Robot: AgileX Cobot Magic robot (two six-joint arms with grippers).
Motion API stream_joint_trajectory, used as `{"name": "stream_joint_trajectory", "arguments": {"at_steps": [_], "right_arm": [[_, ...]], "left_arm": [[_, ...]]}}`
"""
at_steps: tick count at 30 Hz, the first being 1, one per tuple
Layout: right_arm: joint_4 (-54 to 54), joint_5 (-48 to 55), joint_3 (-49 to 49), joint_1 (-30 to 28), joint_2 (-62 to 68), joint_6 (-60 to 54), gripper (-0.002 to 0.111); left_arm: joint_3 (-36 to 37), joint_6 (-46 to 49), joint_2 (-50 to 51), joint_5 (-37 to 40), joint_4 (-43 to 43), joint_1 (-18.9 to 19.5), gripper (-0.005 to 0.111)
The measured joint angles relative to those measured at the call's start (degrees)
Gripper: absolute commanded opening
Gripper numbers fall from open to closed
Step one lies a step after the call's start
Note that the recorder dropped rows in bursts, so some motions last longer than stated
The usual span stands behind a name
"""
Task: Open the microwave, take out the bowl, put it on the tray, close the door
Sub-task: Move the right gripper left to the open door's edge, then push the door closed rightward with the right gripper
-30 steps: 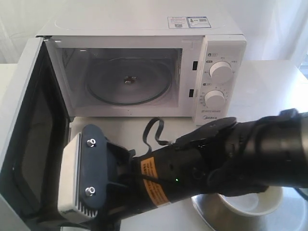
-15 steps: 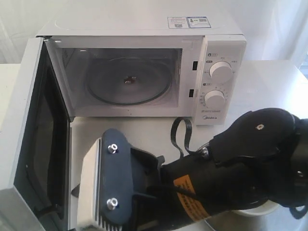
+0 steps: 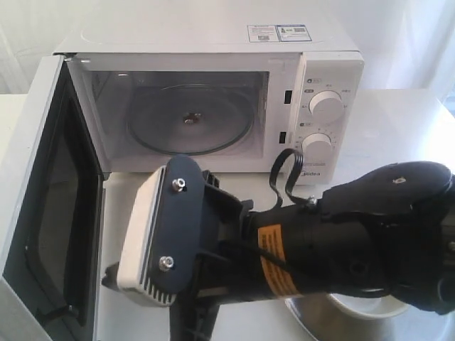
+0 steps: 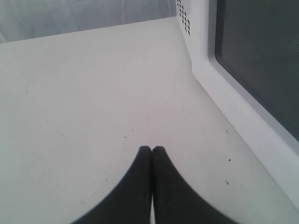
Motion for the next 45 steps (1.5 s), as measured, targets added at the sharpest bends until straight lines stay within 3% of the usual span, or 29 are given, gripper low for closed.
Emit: {"name": "stream_joint_trajectory", "arguments": {"at_steps": [6,11,29,37,45], "right_arm": [[28.39,-11.92,0.0,0.0,0.0,-30.15,0.0],[34.81,-24.42,-1.46,0.0,1.38,-40.54,0.0],[35.5,-31.52,-21.34,1.08,22.4,-39.87,0.0],[35.23,-19.94,-27.15,4.75,26.59,-38.46,0.0],[29.64,-6.13,-27.32,5.46,22.35,-33.06,0.0]], "left_arm": [[0.0,0.0,0.0,0.0,0.0,0.0,0.0],[0.0,0.0,0.0,0.0,0.0,0.0,0.0],[0.0,0.0,0.0,0.0,0.0,0.0,0.0],[0.0,0.0,0.0,0.0,0.0,0.0,0.0],[0.0,0.0,0.0,0.0,0.0,0.0,0.0]]}}
